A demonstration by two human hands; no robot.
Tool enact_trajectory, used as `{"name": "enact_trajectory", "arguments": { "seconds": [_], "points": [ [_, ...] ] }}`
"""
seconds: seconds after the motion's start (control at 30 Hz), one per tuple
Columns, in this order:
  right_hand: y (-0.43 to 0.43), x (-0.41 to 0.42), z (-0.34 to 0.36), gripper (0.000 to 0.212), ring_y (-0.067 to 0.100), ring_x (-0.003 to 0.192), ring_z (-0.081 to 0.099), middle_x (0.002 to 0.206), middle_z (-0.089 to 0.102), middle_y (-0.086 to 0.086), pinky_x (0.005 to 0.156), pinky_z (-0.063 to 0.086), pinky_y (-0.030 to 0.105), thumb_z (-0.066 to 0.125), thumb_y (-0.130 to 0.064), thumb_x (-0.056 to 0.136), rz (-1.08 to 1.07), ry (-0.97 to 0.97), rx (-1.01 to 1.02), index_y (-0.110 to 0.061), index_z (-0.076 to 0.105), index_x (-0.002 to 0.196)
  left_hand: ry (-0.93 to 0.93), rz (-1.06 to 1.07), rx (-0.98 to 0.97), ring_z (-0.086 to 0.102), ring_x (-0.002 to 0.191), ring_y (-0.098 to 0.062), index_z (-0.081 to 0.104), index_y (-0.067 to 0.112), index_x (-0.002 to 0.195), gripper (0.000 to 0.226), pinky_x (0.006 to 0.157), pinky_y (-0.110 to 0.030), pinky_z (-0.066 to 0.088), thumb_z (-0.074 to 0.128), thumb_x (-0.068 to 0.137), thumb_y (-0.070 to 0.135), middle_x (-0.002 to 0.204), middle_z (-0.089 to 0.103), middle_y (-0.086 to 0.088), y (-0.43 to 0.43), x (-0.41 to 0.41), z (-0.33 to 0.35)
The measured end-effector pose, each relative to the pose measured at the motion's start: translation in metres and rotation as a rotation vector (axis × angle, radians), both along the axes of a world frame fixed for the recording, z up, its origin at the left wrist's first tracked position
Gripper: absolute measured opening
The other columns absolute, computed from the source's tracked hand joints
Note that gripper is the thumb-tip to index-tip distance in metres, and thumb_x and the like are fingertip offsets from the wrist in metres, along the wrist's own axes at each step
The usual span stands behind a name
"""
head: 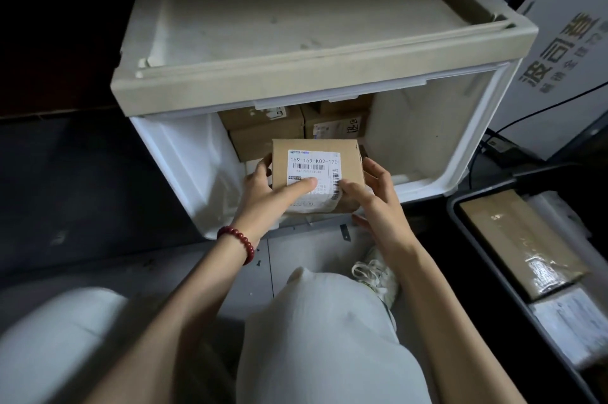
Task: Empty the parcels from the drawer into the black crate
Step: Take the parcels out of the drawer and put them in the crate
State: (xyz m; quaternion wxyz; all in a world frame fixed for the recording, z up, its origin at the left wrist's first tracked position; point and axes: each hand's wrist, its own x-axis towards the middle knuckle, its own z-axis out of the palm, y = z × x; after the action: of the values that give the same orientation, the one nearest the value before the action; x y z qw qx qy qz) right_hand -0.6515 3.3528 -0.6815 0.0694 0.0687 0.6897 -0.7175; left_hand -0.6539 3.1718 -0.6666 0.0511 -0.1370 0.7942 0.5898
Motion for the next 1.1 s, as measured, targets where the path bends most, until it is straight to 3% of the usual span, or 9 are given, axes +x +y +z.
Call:
{"name": "enact_trajectory", "arguments": {
  "seconds": [0.1,0.23,0.37,0.47,0.57,0.7,0.9,1.0,1.1],
  "points": [
    [0.0,-0.002,-0.005,0.07,-0.014,0.098,0.058,0.112,0.059,-0.033,0.072,0.043,0.011,0.07,-0.034,0.076,0.018,0.032,0.007,-0.038,0.038,0.139,0.013,0.019,0.046,0.055,0.095,0.012,0.034,0.039,0.13,0.077,0.077,-0.015,0.04,0.081,0.069,0.043,0.087,0.065,0.033,0.001,-0.002,-0.007],
    [0.004,-0.004,-0.014,0.057,-0.011,0.1,0.061,0.101,0.066,-0.034,0.085,0.048,0.021,0.065,-0.011,0.087,0.043,0.055,0.003,-0.038,0.045,0.133,0.025,0.032,0.016,0.051,0.088,0.019,0.023,0.036,0.133,0.087,0.085,-0.021,0.037,0.079,0.068,0.051,0.077,0.06,0.043,0.002,-0.005,-0.007],
    [0.005,-0.005,-0.014,0.062,0.004,0.113,0.058,0.113,0.066,-0.018,0.078,0.052,0.019,0.064,-0.001,0.083,0.019,0.103,0.029,-0.051,0.05,0.116,-0.001,0.027,0.009,0.056,0.107,-0.008,0.029,0.037,0.133,0.09,0.08,-0.02,0.039,0.067,0.062,0.075,0.117,0.063,0.018,0.003,-0.005,0.004],
    [0.005,-0.005,-0.008,0.063,-0.007,0.107,0.057,0.115,0.062,-0.022,0.075,0.048,0.009,0.066,0.002,0.082,-0.015,0.184,0.054,-0.05,0.049,0.112,-0.001,-0.009,-0.035,0.045,0.125,-0.015,0.026,0.034,0.144,0.102,0.095,-0.029,0.033,0.062,0.06,0.079,0.138,0.052,0.008,0.005,-0.006,0.01],
    [0.006,-0.003,-0.005,0.054,-0.014,0.103,0.054,0.112,0.059,-0.032,0.08,0.046,0.007,0.071,-0.007,0.083,-0.027,0.232,0.088,-0.045,0.047,0.114,-0.001,-0.057,-0.054,0.041,0.131,-0.02,0.024,0.029,0.146,0.107,0.099,-0.034,0.031,0.059,0.059,0.082,0.144,0.045,0.005,0.007,-0.005,0.012],
    [0.008,0.001,-0.003,0.051,-0.01,0.115,0.049,0.121,0.056,-0.024,0.091,0.046,0.019,0.077,-0.027,0.08,-0.027,0.178,0.082,-0.04,0.046,0.118,0.046,-0.057,-0.024,0.036,0.131,-0.016,0.022,0.025,0.146,0.112,0.099,-0.032,0.027,0.06,0.058,0.082,0.15,0.035,0.001,0.007,-0.004,0.014],
    [0.007,0.005,-0.003,0.073,-0.02,0.107,0.05,0.124,0.055,-0.02,0.079,0.046,0.005,0.08,-0.046,0.066,-0.006,0.163,0.08,-0.031,0.045,0.128,0.191,-0.01,-0.013,0.046,0.116,-0.002,0.042,0.029,0.131,0.083,0.079,-0.011,0.031,0.069,0.063,0.069,0.132,0.048,0.01,0.011,-0.004,0.019],
    [0.006,0.005,-0.004,0.068,-0.013,0.113,0.05,0.126,0.055,-0.023,0.083,0.049,0.011,0.077,-0.041,0.073,0.015,0.165,0.097,-0.034,0.044,0.133,0.21,0.0,-0.029,0.039,0.122,-0.007,0.041,0.032,0.132,0.083,0.099,-0.024,0.036,0.068,0.06,0.062,0.134,0.041,0.01,0.013,-0.003,0.018],
    [0.007,0.006,-0.003,0.068,-0.015,0.106,0.054,0.113,0.058,-0.036,0.077,0.048,0.007,0.074,-0.047,0.071,0.021,0.15,0.081,-0.039,0.044,0.131,0.193,0.005,-0.033,0.035,0.131,-0.013,0.034,0.034,0.139,0.086,0.109,-0.037,0.034,0.074,0.065,0.055,0.147,0.032,0.007,0.011,-0.005,0.019]
  ]
}}
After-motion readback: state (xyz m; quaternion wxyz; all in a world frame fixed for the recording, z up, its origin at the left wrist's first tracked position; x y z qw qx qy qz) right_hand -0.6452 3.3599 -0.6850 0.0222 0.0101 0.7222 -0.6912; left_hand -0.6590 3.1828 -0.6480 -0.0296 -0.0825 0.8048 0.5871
